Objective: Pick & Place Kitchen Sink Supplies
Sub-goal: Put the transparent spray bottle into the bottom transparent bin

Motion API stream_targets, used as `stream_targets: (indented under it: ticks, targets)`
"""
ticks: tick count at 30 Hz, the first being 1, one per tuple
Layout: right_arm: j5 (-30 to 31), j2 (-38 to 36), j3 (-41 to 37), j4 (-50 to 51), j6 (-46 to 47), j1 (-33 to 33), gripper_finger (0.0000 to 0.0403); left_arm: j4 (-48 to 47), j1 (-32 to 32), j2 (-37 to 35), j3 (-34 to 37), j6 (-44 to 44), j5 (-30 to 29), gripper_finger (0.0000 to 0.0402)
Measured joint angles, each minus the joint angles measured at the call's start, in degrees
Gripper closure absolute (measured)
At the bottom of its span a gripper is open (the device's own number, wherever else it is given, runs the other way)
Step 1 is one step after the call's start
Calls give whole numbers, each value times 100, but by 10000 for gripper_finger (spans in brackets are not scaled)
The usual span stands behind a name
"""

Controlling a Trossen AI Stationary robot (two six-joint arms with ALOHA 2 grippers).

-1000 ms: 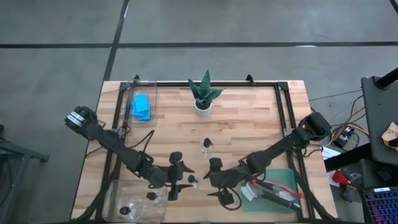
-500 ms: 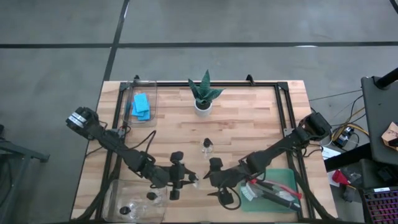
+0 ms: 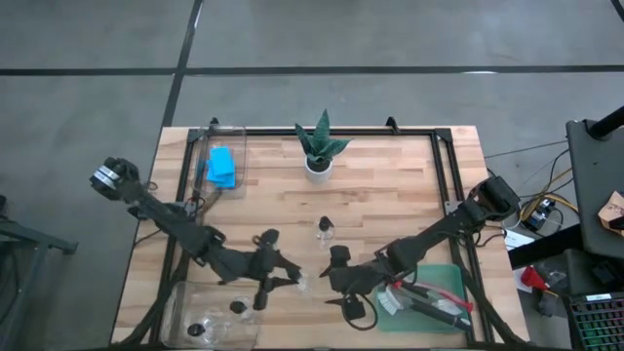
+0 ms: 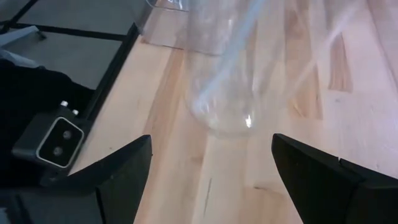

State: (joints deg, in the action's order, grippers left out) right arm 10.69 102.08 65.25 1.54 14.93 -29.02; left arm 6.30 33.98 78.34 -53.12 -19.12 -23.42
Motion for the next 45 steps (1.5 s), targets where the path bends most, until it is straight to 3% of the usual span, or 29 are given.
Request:
stream_targets:
  ticks: [15, 21, 29, 36, 45]
  targets:
    - [315, 0, -113, -15, -8, 5, 77, -2794, 351, -2820, -227, -92, 138, 271]
    - [649, 0, -118, -17, -37, 5, 77, -4259, 628, -3384, -657, -573, 242, 275]
    - [1334, 0, -118, -20, -23, 60, 77, -4994, 1242, -3380, -852, -1085, 264, 272]
    - [1496, -46, -120, -56, 135, 131, 77, -5298, 2144, -2966, -852, -1824, 4, 272]
    - [1500, -50, -9, -145, 166, 208, 77, -5516, 3193, -2282, -846, -2373, -1255, 271]
